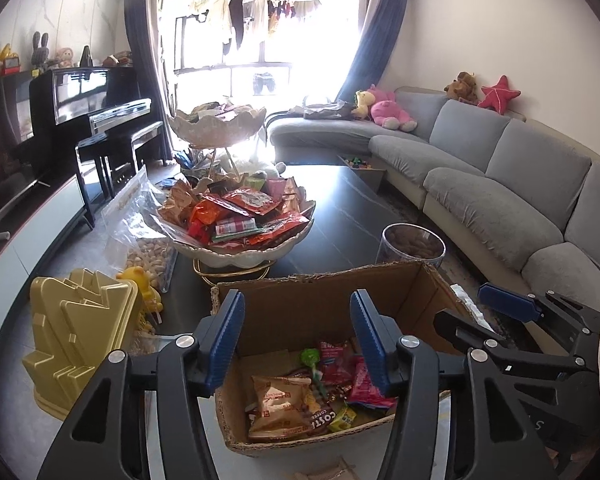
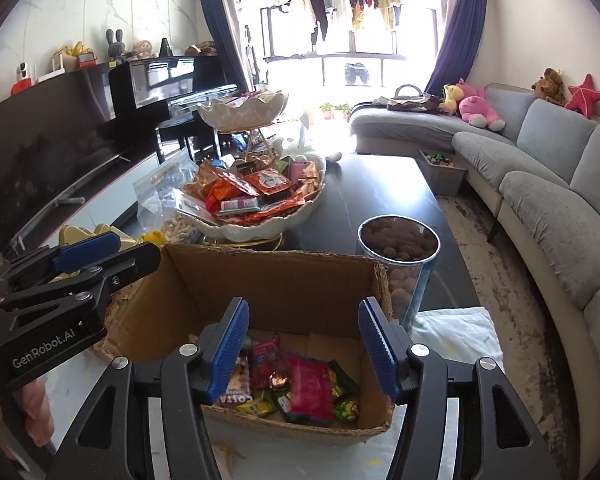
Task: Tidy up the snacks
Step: 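Lower the lollipop and red packet into the box and open both tools, then grasp the red candy with left tool while right tool grasps biscuit packet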
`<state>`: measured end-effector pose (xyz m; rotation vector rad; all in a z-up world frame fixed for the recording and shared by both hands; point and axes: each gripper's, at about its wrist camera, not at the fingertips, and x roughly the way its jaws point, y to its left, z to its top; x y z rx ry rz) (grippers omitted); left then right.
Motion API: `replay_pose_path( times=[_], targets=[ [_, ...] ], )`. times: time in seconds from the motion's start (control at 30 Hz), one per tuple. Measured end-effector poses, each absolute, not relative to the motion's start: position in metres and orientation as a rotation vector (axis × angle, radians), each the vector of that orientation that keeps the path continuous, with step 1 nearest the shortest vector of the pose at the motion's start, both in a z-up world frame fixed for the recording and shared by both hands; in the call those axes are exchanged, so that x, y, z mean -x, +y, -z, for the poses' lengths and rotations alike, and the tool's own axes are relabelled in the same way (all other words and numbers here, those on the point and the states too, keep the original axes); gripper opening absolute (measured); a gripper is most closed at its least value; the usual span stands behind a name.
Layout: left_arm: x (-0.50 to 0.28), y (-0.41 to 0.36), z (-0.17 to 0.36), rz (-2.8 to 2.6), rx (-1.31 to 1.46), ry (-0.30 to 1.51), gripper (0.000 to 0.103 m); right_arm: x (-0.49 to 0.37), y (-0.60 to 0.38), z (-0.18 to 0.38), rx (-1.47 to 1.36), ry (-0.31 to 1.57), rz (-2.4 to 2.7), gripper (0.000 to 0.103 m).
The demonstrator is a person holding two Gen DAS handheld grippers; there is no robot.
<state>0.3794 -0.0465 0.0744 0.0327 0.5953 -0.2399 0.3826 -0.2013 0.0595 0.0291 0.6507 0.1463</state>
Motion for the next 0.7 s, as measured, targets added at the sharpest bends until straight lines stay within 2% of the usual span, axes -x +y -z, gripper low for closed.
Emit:
replay_pose_path(
  times=[0.7],
  targets=[
    [-0.292,-0.023,-0.067,0.259,-0.051,0.562,0.061,-0.31,-0.183,-0.056,-0.013,0.629,-0.189,0.058]
  ],
)
